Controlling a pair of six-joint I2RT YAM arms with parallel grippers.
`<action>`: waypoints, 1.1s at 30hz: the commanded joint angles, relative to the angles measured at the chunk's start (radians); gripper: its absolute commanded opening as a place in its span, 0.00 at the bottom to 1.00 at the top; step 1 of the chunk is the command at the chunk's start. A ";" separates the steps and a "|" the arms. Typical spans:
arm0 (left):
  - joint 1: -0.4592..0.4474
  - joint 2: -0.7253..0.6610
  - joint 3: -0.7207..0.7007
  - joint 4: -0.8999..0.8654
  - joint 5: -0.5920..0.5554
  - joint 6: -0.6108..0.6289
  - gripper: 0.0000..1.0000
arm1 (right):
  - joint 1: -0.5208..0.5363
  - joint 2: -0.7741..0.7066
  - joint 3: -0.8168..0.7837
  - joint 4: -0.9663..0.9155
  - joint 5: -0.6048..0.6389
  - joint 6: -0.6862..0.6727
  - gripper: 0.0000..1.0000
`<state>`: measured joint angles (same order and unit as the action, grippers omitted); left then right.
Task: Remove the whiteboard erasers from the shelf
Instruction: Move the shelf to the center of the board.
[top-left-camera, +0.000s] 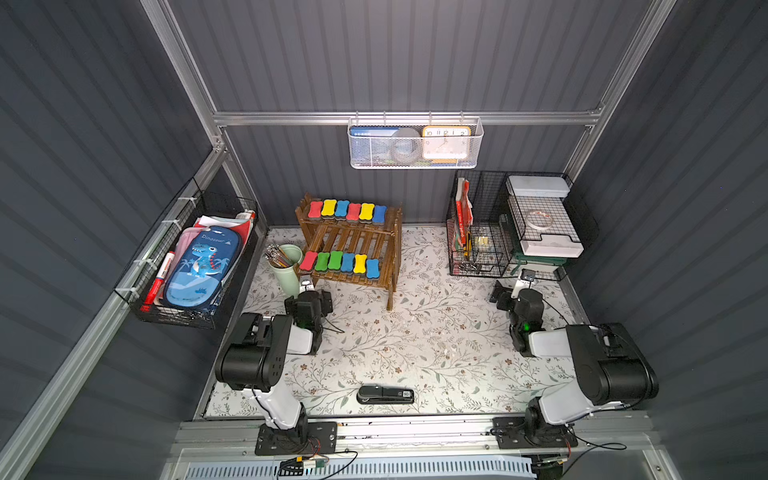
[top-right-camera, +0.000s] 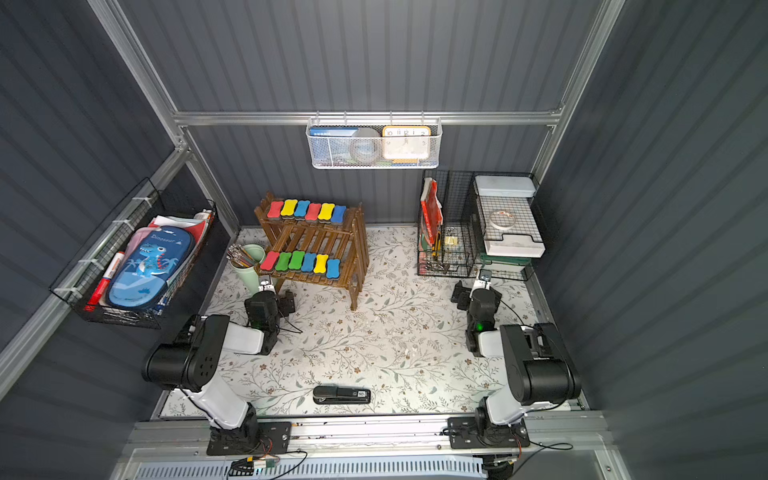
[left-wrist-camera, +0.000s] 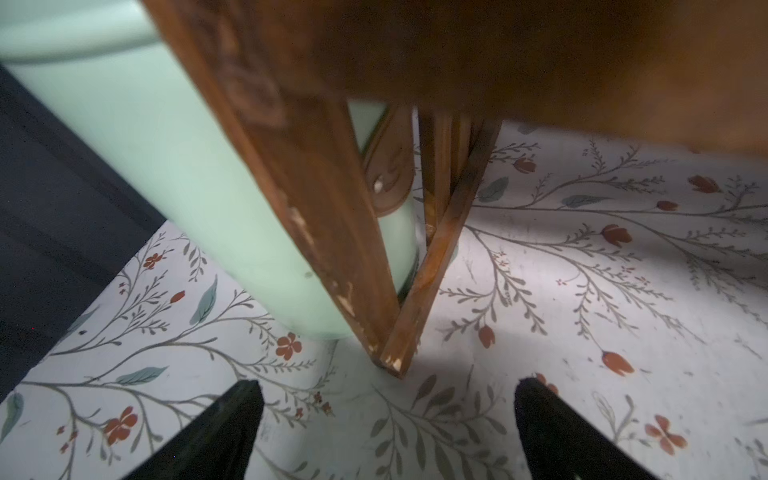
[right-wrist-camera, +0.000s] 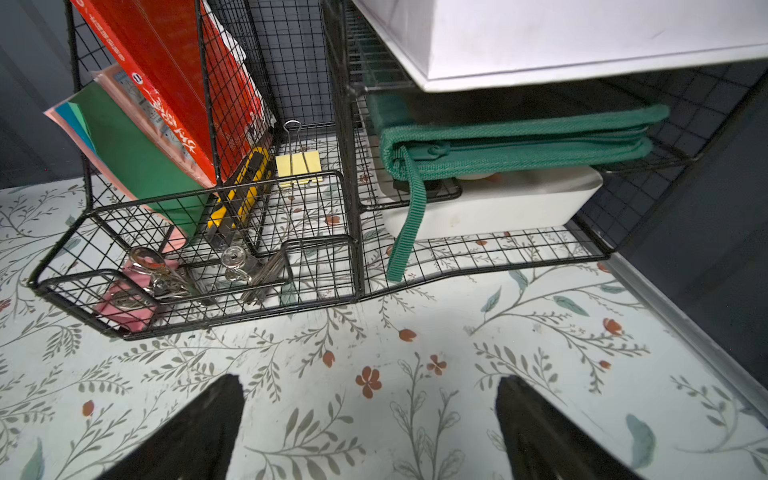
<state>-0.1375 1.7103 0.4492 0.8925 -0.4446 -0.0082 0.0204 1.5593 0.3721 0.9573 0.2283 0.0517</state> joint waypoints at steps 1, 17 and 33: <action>-0.002 -0.008 0.009 -0.004 0.008 -0.006 0.99 | -0.007 0.007 -0.004 0.014 -0.001 0.007 0.99; -0.002 -0.008 0.009 -0.005 0.009 -0.005 0.99 | -0.006 0.006 -0.006 0.017 -0.001 0.008 0.99; -0.003 -0.008 0.010 -0.006 0.010 -0.007 1.00 | -0.043 0.002 0.002 -0.006 -0.082 0.022 0.99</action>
<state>-0.1375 1.7100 0.4492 0.8925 -0.4442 -0.0082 -0.0032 1.5593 0.3721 0.9565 0.1928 0.0605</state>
